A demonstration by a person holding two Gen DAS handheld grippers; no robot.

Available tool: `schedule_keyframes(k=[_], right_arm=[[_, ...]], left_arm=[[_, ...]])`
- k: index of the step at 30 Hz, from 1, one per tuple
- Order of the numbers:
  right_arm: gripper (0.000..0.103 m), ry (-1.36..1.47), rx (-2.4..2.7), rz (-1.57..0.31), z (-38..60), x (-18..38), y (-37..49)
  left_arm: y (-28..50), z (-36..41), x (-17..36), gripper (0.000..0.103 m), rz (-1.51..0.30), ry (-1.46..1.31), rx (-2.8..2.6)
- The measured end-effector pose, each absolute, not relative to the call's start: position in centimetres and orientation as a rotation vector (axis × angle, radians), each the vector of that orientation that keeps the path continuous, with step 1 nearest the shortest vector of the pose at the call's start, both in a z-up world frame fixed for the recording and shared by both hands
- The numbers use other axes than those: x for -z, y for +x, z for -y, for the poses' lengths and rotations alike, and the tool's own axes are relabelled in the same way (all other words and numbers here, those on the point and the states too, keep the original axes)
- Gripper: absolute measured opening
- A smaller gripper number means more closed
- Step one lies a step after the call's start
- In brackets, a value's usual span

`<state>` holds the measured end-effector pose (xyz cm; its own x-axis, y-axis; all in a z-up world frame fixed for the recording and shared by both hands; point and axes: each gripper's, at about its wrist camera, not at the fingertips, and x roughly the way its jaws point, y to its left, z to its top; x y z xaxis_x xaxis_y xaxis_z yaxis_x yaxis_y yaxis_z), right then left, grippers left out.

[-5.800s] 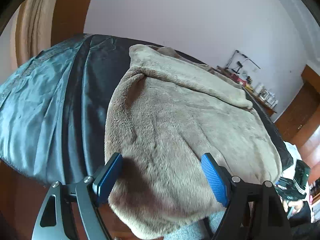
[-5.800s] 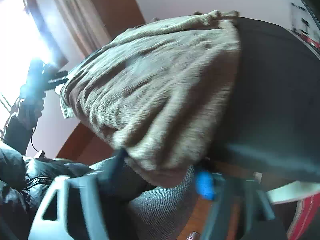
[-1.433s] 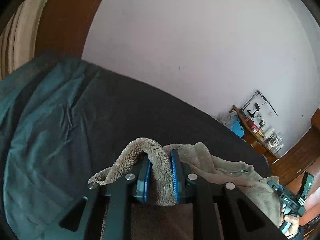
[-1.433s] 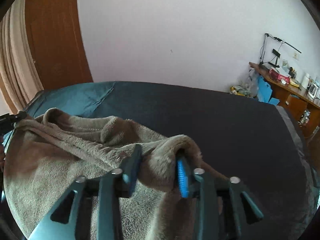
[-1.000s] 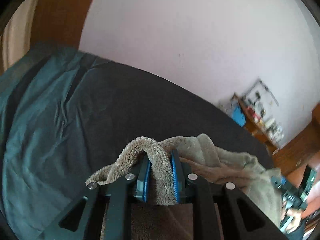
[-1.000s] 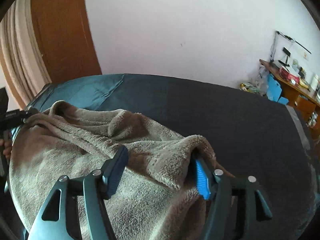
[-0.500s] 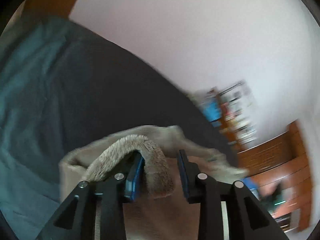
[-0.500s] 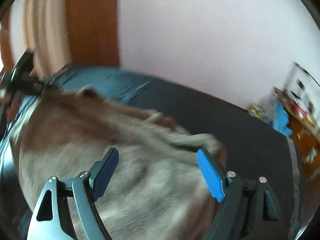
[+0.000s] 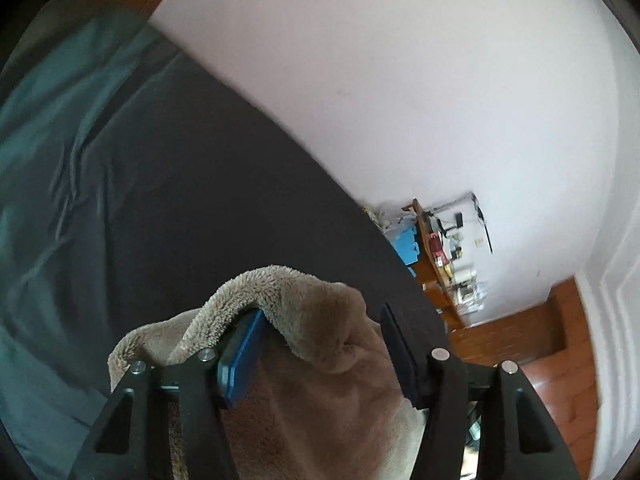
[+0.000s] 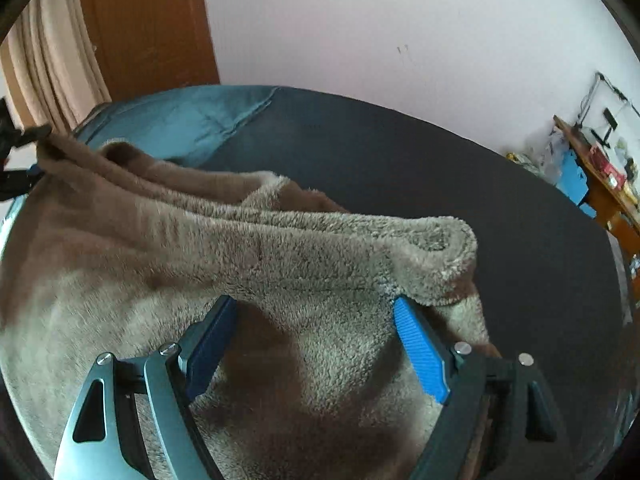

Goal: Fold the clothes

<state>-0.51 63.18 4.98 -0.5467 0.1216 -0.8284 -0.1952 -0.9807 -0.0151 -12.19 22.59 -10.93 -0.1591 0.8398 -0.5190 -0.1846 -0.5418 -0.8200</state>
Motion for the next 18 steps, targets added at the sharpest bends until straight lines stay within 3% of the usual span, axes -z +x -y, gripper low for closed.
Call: schedule_keyframes(k=[5, 7, 11, 18], right_arm=[[0.083, -1.387, -2.613, -0.11, -63.1, -4.7, -0.5], [0.083, -1.385, -2.612, -0.11, -63.0, -4.5, -0.5], [0.084, -1.38, -2.613, -0.105, -62.9, -4.3, -0.4], [0.084, -1.371, -2.62, -0.103, -62.7, -4.1, -0.2]], left_arm=[[-11.8, -23.3, 10.0, 0.065, 0.744, -1.305, -1.749], [-11.6, -23.6, 9.4, 0.083, 0.798, -1.211, -1.644], [-11.8, -23.3, 9.6, 0.084, 0.933, -1.169, -1.534], [-9.1, -24.9, 9.2, 0.084, 0.594, -1.205, -1.82]])
